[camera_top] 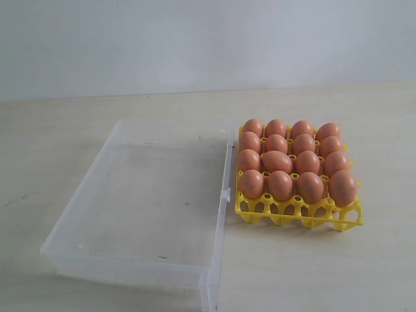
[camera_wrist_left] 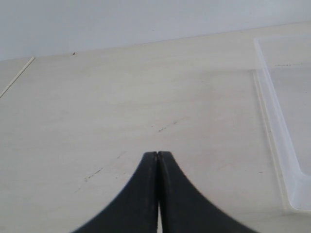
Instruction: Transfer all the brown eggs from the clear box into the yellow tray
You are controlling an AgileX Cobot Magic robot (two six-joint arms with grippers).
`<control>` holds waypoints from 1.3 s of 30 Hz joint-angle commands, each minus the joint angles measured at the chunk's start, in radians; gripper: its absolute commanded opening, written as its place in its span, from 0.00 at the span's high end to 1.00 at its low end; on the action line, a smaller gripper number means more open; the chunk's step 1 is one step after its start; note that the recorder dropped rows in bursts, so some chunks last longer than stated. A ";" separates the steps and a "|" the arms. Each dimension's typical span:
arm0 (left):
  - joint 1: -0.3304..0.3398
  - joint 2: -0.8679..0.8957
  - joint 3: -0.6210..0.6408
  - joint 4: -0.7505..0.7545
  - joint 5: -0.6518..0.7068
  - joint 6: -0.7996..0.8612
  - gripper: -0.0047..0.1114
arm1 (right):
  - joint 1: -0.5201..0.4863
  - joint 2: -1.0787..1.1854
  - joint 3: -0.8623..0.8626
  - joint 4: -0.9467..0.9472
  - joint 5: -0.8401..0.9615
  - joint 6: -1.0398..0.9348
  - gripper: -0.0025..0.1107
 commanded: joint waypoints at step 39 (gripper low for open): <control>-0.007 -0.006 -0.004 -0.002 -0.006 -0.005 0.96 | -0.006 -0.006 0.004 -0.054 -0.014 0.018 0.98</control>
